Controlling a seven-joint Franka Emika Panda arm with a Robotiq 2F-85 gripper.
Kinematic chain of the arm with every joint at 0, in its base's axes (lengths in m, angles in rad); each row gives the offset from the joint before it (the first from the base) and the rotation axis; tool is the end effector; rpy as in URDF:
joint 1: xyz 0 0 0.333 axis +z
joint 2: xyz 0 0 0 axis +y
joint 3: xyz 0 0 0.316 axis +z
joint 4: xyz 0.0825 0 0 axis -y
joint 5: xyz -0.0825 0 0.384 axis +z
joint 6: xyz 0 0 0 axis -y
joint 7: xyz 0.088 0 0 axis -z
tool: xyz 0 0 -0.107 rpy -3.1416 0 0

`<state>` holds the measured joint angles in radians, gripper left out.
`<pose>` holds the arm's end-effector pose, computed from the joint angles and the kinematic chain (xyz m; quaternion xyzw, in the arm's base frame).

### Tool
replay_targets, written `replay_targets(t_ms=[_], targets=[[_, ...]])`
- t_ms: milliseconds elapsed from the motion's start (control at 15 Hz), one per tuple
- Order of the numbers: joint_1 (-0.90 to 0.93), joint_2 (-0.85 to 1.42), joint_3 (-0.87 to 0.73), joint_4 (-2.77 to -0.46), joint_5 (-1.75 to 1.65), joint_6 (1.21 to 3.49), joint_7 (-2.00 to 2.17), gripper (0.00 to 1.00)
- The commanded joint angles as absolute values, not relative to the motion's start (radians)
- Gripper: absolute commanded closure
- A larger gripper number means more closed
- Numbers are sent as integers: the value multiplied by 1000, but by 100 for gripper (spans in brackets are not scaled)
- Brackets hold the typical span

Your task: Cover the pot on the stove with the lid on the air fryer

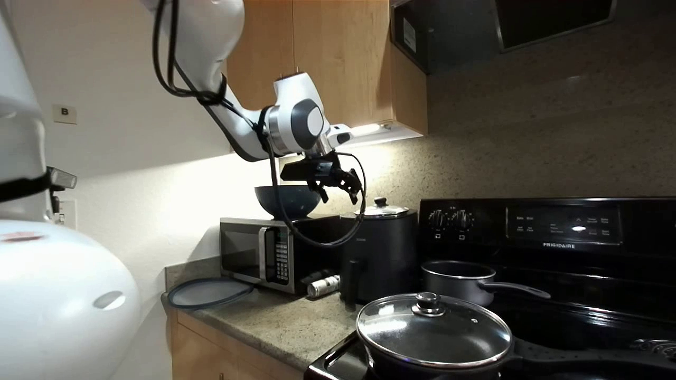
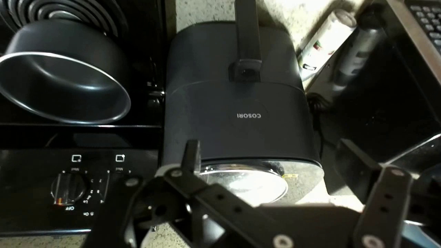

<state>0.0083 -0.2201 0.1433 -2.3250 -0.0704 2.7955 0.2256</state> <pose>0.5134 0.0854 0.5071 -0.9408 0.0040 -0.3378 0.0261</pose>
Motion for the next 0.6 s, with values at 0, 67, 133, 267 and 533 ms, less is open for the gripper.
replay_targets(t_ms=[0,67,133,267,533], targets=[[-42,-82,190,-2188,-208,2835,335,0],[-41,-70,188,-2171,-243,2822,344,0],[-19,-101,169,-2215,-183,2828,302,0],[-23,-67,172,-2179,-211,2828,314,0],[-23,-63,173,-2172,-211,2828,314,0]])
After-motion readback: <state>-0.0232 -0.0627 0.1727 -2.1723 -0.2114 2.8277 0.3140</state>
